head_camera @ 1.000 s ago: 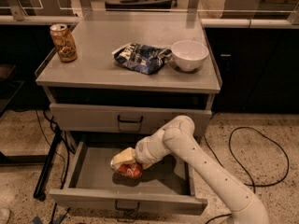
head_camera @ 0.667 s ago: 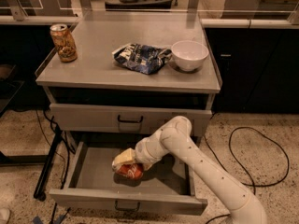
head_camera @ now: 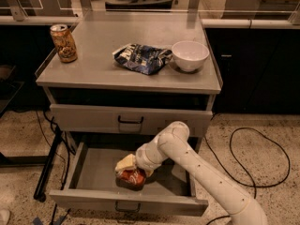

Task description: Place coke can into middle drawer

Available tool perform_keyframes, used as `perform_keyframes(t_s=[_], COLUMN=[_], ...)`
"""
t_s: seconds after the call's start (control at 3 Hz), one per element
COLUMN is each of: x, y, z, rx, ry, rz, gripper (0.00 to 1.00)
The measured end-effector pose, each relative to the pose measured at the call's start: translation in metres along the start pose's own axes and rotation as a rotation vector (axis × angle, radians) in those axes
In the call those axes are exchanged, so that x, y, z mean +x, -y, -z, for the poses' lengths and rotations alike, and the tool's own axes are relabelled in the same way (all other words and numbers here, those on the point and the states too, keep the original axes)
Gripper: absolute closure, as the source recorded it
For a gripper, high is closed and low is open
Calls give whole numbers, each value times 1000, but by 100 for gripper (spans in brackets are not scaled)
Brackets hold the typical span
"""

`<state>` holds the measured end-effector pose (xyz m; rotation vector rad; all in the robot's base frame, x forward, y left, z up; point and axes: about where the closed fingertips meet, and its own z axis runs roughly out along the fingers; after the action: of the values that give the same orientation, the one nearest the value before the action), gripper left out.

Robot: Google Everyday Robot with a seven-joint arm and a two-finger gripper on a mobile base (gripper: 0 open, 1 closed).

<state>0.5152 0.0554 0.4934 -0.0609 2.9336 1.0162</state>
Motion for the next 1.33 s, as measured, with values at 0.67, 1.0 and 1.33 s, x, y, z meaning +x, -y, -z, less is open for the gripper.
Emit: perform_keyframes(t_s=[0.67,1.0,1.33], x=[-1,-1,-8], y=[12,12,14], z=[-21,-21,-32], rx=[50,50,64], ry=[67,67,70], rz=[-83,-83,-105], gripper=[100,100,100])
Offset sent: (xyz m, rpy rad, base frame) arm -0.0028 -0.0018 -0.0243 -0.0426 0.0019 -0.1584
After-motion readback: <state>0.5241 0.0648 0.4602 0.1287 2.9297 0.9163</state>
